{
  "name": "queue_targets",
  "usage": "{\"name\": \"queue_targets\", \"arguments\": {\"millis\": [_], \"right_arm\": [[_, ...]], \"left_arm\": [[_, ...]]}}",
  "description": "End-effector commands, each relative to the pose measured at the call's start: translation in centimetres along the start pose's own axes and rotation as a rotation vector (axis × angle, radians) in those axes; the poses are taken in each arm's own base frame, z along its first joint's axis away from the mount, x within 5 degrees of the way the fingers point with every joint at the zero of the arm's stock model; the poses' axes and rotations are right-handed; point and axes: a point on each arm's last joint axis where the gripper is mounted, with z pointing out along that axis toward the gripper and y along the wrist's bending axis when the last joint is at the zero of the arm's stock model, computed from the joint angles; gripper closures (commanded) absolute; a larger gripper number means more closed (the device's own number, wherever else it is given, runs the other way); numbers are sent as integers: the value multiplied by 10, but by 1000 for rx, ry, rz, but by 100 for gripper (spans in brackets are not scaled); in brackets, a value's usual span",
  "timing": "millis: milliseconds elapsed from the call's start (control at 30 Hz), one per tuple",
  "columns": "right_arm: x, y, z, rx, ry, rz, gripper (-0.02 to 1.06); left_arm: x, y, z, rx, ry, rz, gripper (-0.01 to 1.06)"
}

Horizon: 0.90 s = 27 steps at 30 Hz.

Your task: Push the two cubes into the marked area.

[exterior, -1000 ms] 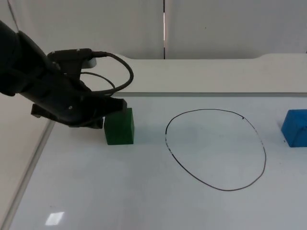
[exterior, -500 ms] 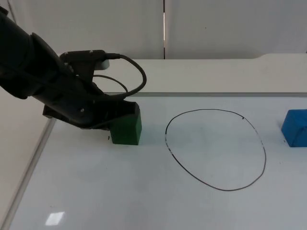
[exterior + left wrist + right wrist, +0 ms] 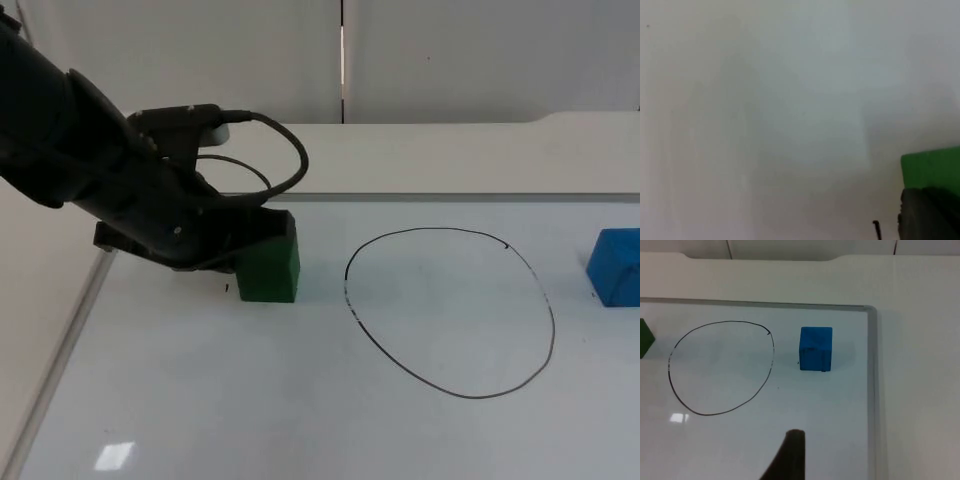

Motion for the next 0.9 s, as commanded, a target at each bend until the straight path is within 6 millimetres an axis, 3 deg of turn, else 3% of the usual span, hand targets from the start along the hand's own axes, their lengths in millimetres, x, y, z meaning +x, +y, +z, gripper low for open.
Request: {"name": "queue_targets", "arguments": {"millis": [0, 867], "right_arm": [[0, 0, 0, 9, -6, 4, 21], [0, 0, 0, 9, -6, 4, 21]], "left_arm": [[0, -6, 1, 7, -5, -5, 105], [4, -21, 1, 17, -11, 37, 105]]}}
